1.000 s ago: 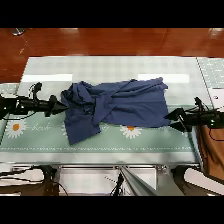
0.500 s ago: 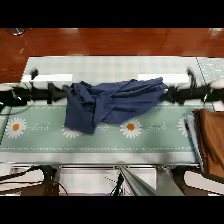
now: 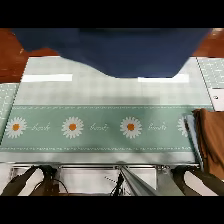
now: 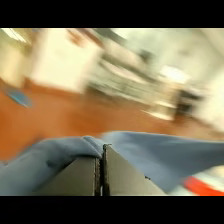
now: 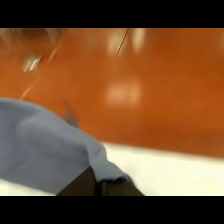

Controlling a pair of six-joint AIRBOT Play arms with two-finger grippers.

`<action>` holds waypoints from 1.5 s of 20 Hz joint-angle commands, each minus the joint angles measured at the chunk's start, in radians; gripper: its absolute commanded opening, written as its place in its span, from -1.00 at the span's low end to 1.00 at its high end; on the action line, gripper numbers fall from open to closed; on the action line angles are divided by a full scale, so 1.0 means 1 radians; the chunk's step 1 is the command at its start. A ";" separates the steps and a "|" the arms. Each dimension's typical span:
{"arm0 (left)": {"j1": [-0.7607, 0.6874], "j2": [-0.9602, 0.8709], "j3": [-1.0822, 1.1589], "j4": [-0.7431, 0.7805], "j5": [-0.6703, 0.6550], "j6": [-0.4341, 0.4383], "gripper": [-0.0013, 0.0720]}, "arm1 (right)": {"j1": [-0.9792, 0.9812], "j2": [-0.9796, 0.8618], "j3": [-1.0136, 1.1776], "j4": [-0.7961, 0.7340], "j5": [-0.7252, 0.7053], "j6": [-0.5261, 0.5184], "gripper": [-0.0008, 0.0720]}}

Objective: Fold the shirts.

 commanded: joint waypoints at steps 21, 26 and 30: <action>0.105 0.386 -0.345 0.581 -0.158 -0.366 -0.90 | 0.002 0.528 -0.682 -0.088 0.021 0.112 -0.93; -0.042 0.051 -0.446 0.529 -0.005 -0.235 -0.90 | 0.002 0.283 -0.879 -0.011 -0.229 0.009 -0.93; -0.203 -0.277 -0.416 0.528 0.247 -0.206 -0.90 | 0.002 -0.048 -0.856 0.231 -0.403 -0.195 -0.93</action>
